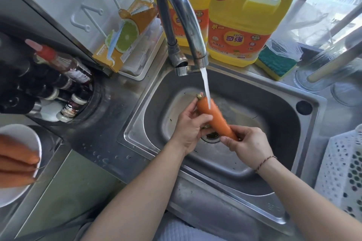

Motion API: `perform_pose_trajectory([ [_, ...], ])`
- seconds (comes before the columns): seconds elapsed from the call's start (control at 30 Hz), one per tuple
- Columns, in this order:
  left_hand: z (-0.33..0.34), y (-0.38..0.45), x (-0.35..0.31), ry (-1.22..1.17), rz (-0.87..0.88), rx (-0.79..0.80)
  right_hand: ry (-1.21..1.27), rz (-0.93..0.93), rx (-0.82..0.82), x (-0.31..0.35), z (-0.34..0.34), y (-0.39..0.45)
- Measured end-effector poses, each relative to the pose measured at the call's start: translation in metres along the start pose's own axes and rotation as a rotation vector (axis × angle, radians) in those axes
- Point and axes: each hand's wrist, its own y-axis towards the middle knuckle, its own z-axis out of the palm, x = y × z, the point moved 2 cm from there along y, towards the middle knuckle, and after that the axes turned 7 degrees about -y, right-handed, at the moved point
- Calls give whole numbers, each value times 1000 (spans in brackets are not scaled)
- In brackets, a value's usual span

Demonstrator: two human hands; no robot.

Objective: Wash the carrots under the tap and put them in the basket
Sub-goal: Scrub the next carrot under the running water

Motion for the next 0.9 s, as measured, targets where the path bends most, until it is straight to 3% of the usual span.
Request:
perform_pose_trajectory([
  [0.23,-1,3,-8,-46,-59,-51,5,-14,8,-4,0,5],
  [0.43,-2,5,-11,117,-10,22,113,1,76,-3,2,2],
  [0.67,-10,8,-15,92,-125,-121,184,16,175,1,-2,-1],
  [0.9,-11,8,-17,130,-33,-4,290,70,276,-5,-7,0],
])
